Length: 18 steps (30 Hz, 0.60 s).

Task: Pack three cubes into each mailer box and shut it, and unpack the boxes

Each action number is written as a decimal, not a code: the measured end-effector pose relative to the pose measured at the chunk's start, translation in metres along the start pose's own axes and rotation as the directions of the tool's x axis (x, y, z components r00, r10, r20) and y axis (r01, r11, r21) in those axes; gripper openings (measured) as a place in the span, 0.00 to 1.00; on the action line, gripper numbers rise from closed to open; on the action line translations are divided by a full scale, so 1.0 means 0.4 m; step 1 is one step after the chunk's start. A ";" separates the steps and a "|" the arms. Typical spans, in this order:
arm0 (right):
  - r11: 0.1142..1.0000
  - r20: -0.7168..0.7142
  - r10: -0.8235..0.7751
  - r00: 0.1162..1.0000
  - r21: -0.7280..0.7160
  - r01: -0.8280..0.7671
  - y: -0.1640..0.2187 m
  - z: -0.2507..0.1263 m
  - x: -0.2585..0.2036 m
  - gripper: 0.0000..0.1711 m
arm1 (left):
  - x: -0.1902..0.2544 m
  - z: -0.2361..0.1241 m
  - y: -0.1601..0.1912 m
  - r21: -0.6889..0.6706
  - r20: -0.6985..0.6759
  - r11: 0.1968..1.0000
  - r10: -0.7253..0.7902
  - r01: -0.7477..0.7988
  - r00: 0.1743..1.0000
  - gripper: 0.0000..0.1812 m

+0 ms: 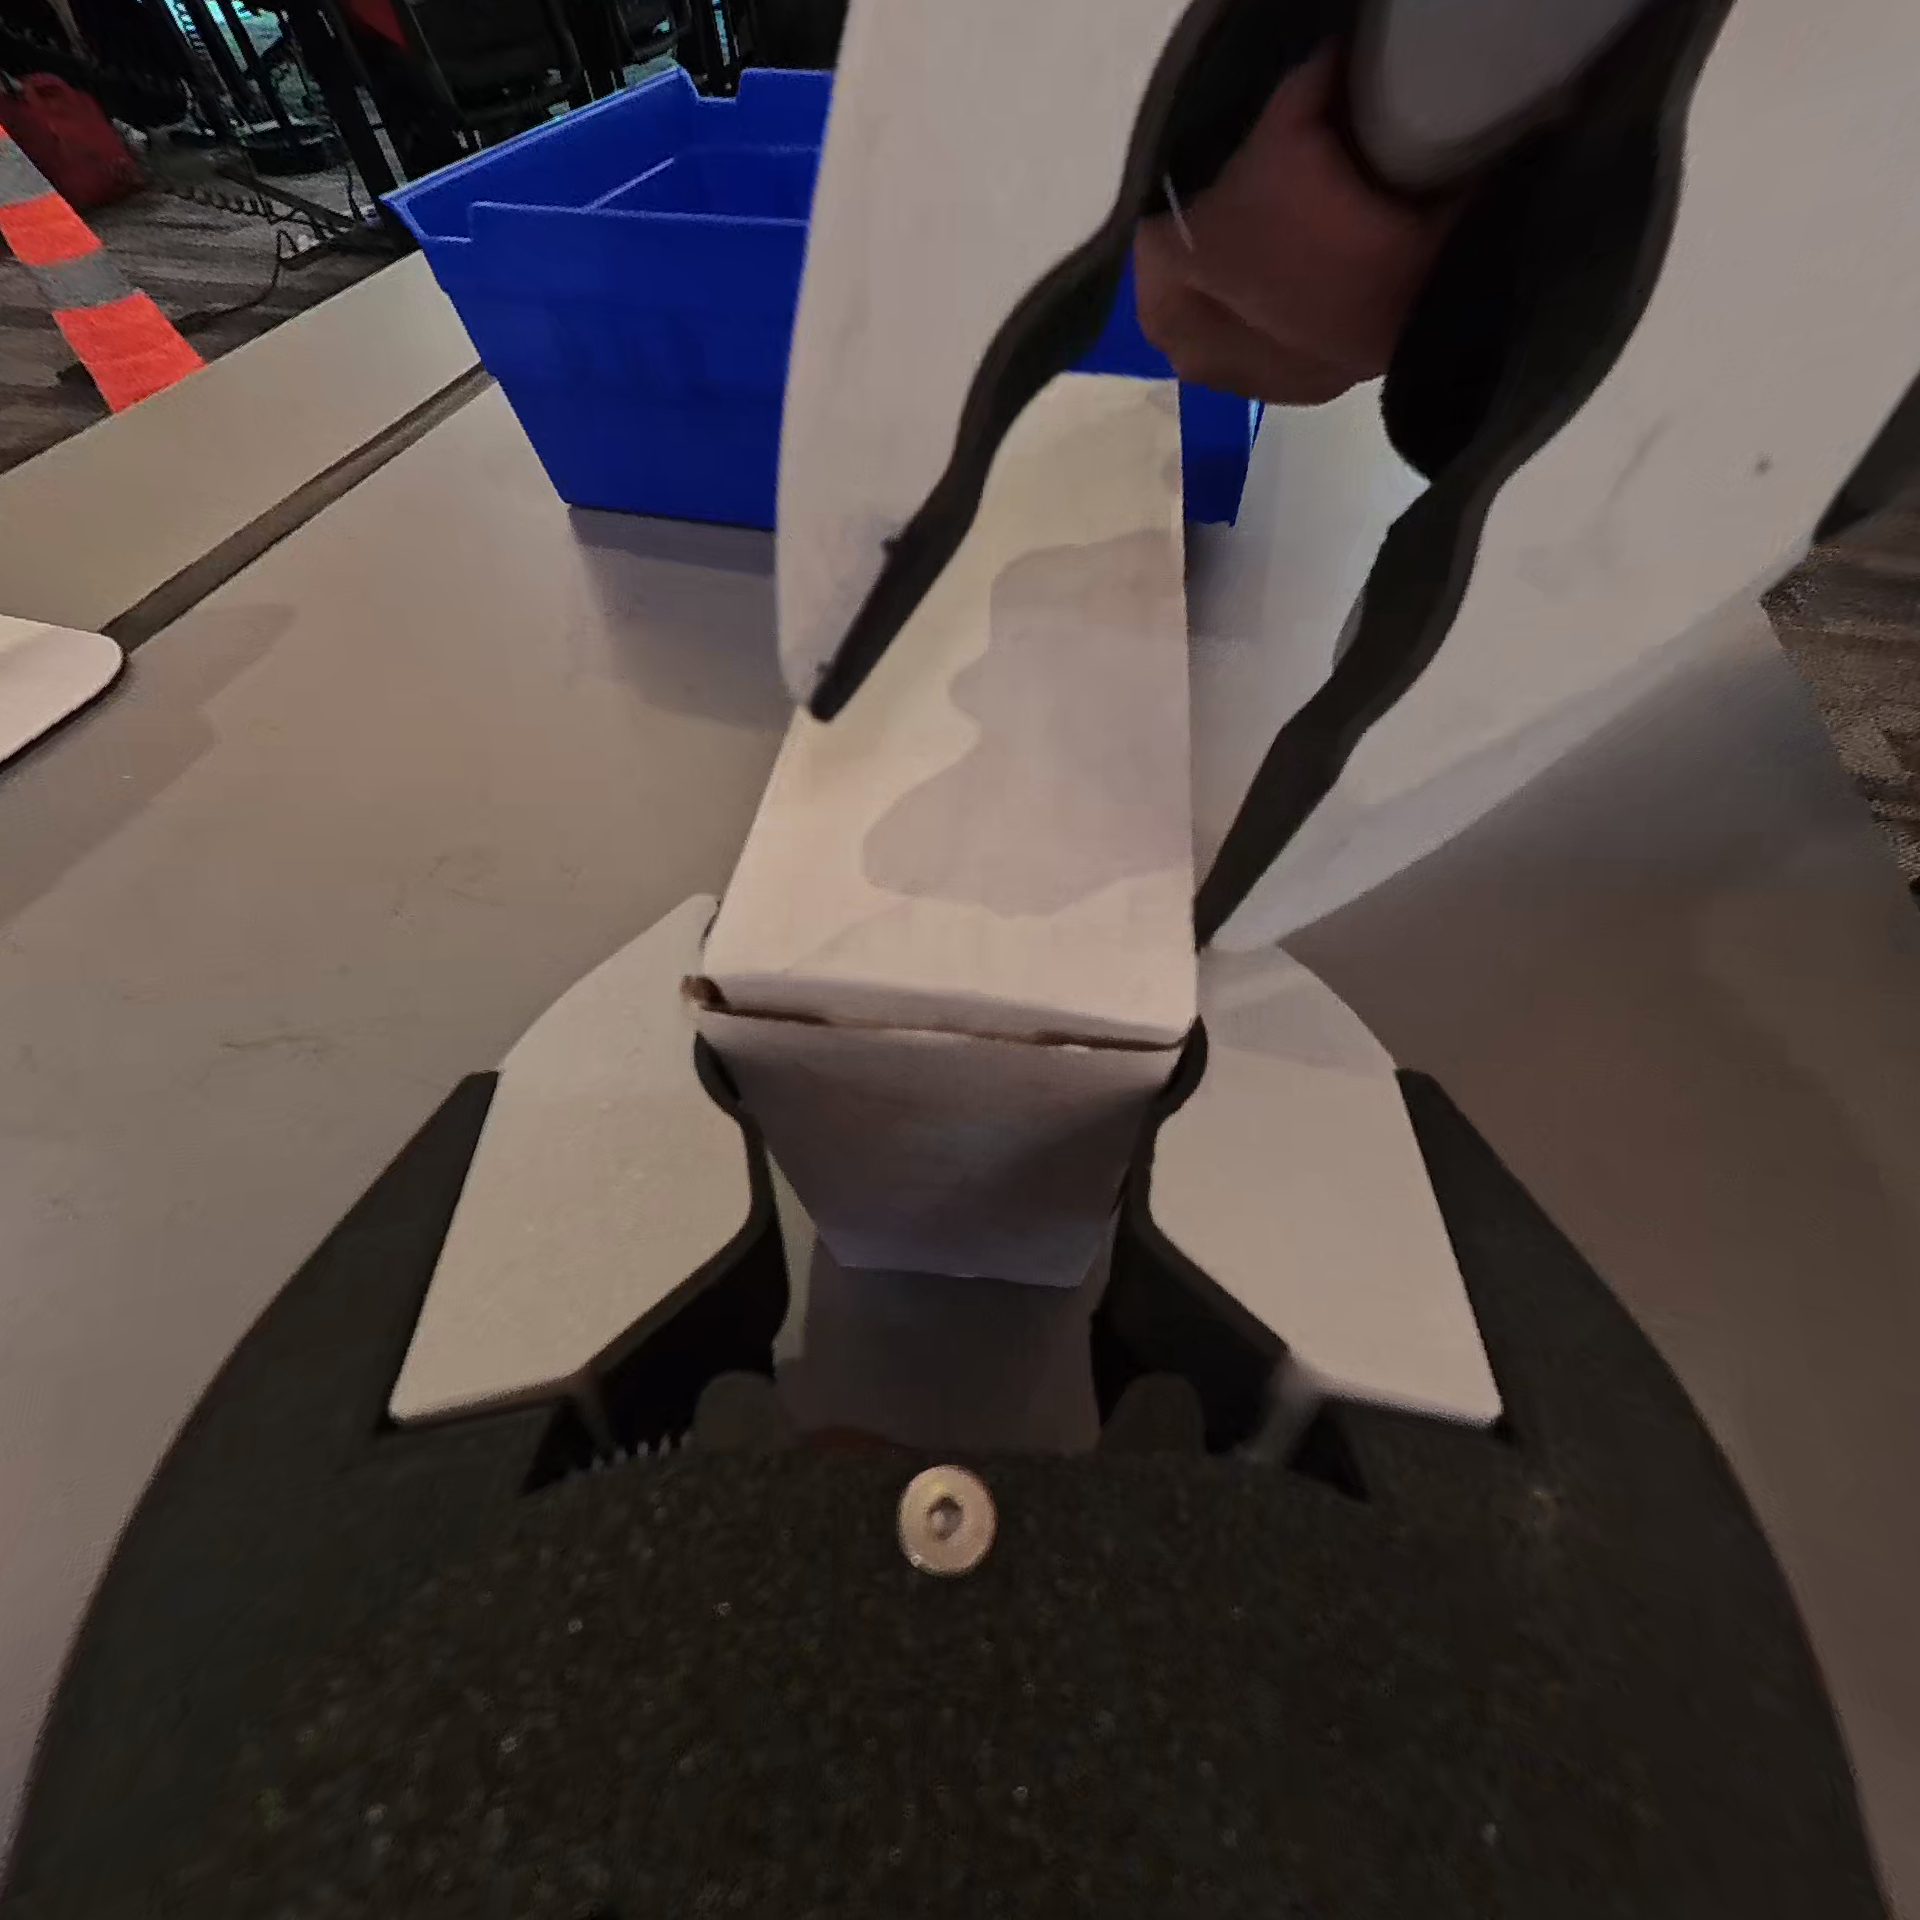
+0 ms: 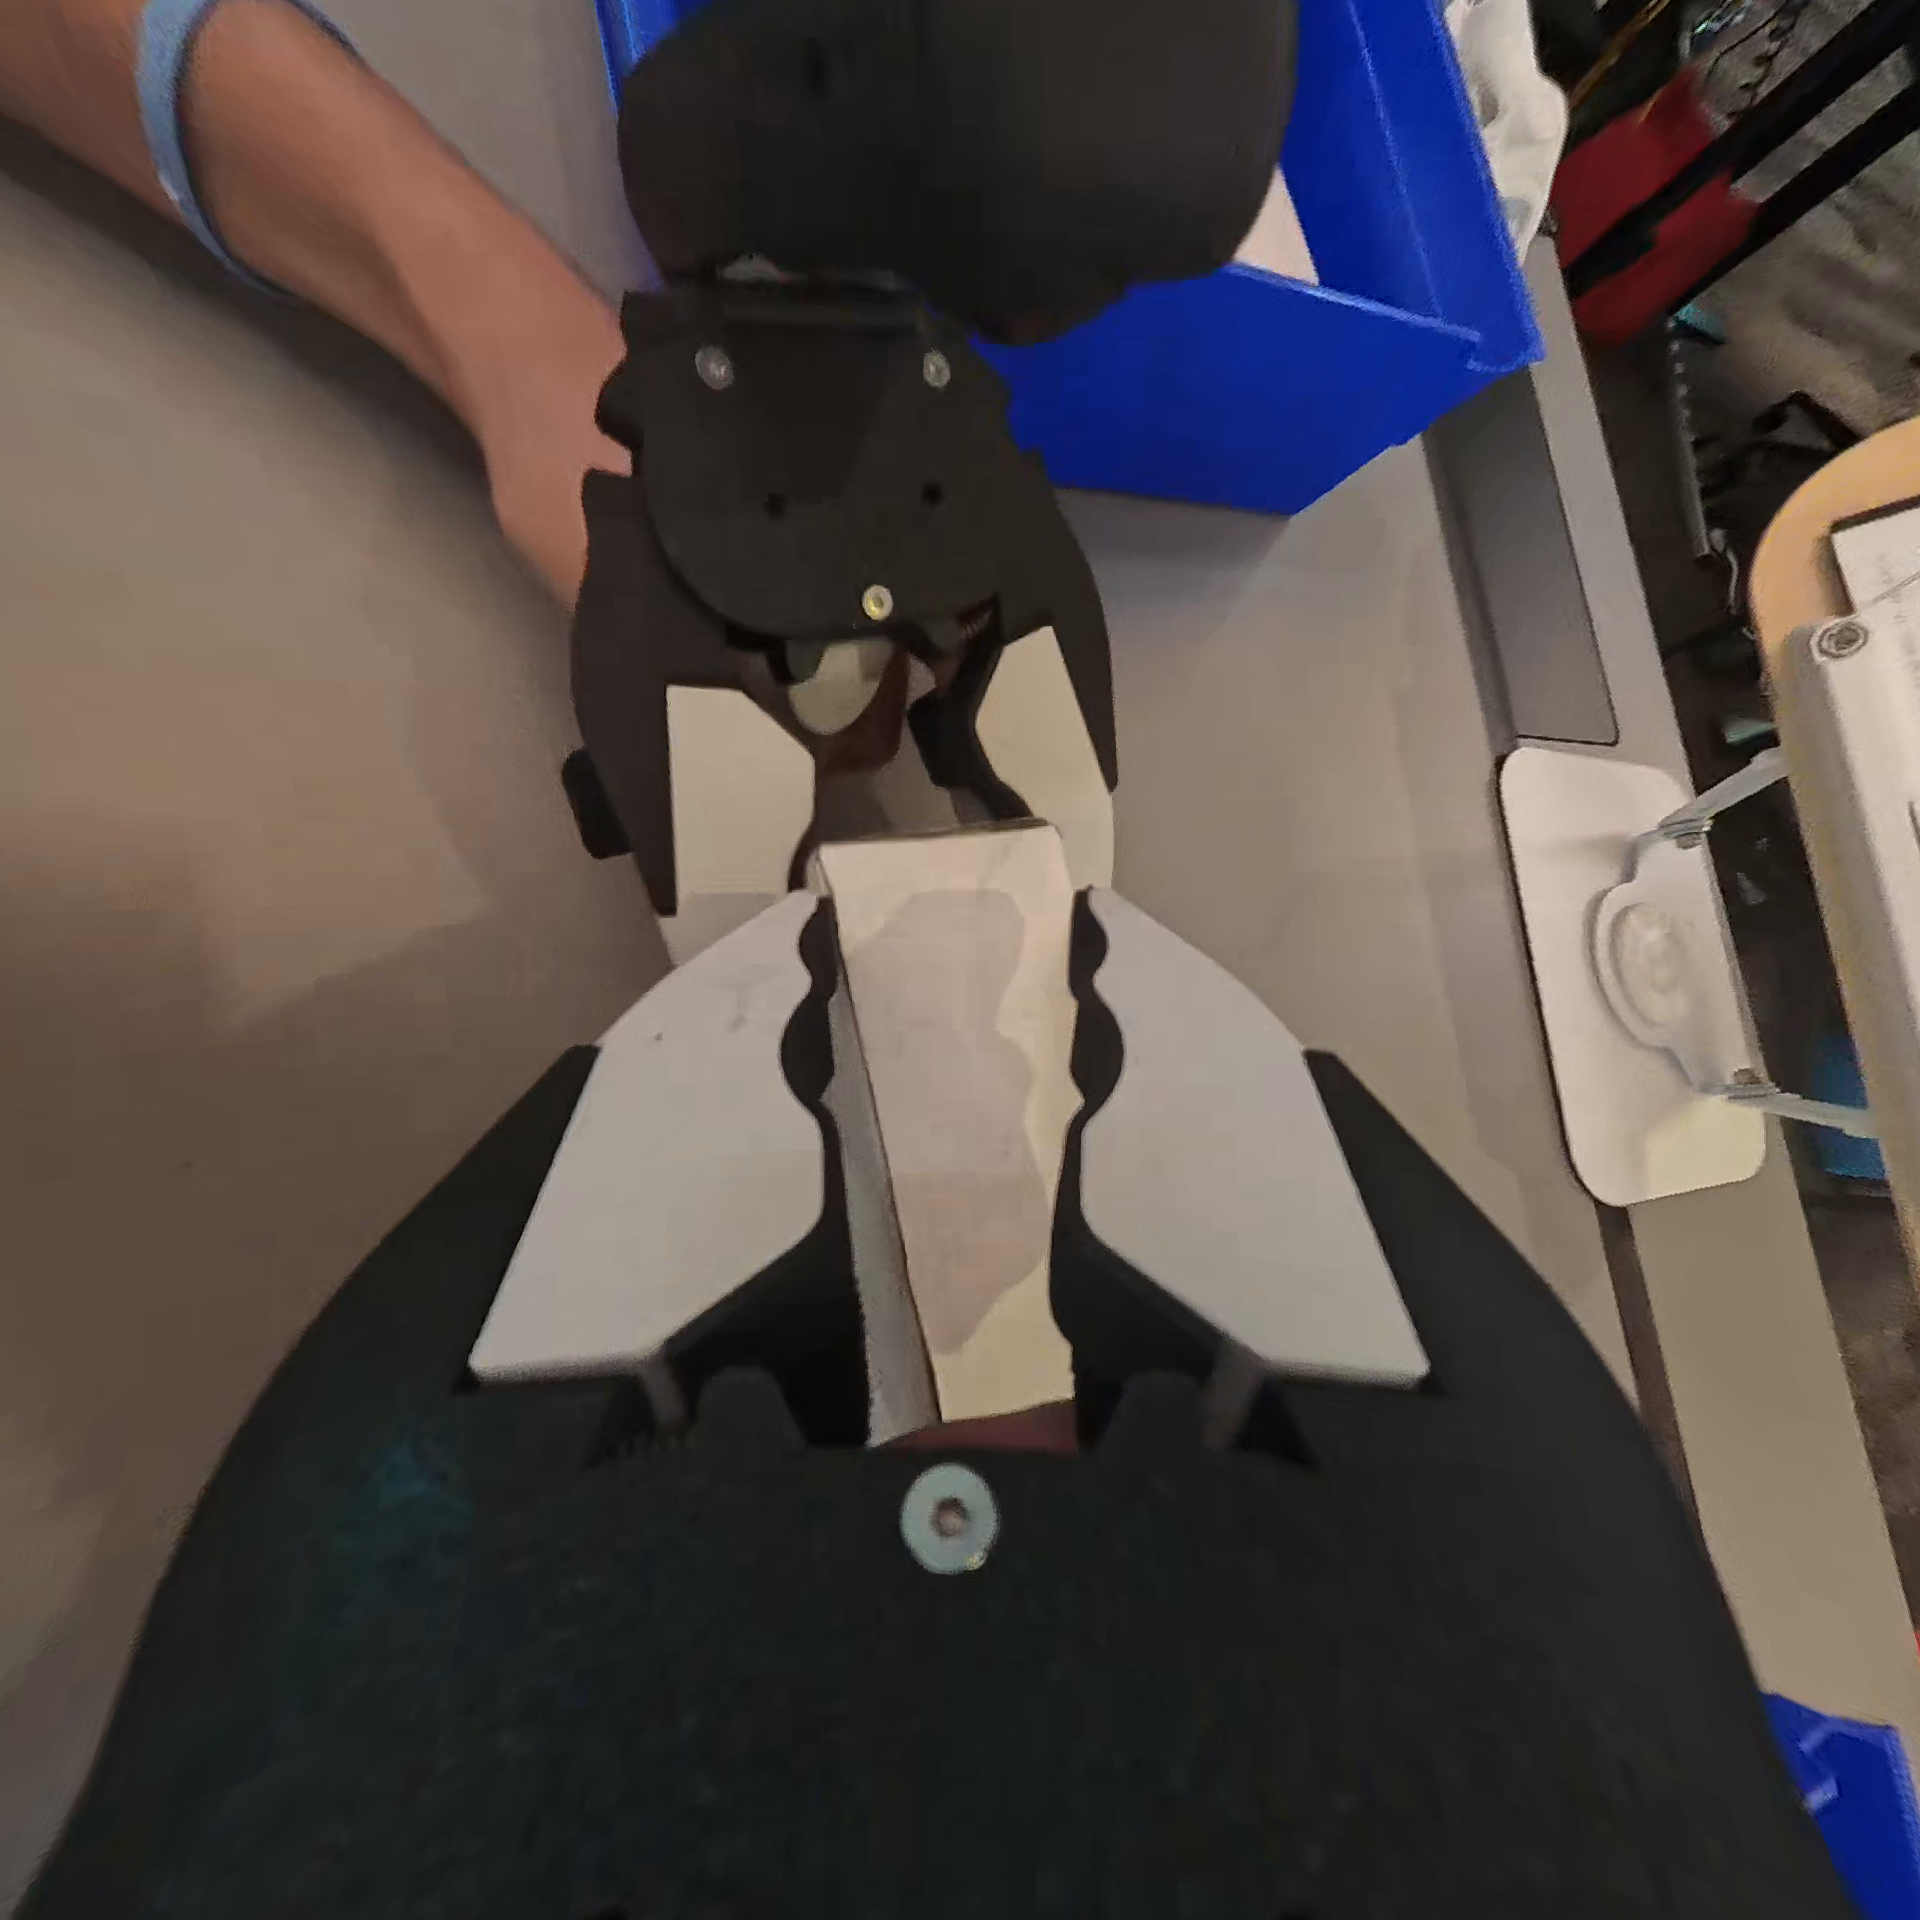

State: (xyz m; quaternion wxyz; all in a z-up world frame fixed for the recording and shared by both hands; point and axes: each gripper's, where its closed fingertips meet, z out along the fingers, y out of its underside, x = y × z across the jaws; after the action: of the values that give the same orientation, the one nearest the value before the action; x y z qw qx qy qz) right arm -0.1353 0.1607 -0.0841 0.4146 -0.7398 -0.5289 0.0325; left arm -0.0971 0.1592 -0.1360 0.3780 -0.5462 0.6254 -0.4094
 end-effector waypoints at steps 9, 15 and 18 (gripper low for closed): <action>0.983 -0.167 -0.180 0.969 -0.060 0.172 -0.024 -0.010 0.026 0.28 | -0.007 0.000 0.001 0.001 0.024 1.000 -0.027 0.027 0.999 0.42; 0.985 -0.263 -0.172 0.949 -0.051 0.164 -0.022 -0.022 0.028 0.27 | -0.007 0.005 0.001 -0.005 0.035 1.000 -0.018 0.018 0.999 0.42; 0.980 -0.285 -0.198 0.938 -0.078 0.184 -0.003 -0.040 0.016 0.23 | -0.006 0.005 0.001 -0.005 0.030 1.000 -0.017 0.017 0.999 0.42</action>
State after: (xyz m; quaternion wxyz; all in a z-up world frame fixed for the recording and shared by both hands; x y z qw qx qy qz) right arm -0.1256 0.1567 -0.0704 0.4704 -0.6918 -0.5320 -0.1306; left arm -0.0951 0.1614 -0.1372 0.3824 -0.5587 0.6161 -0.4027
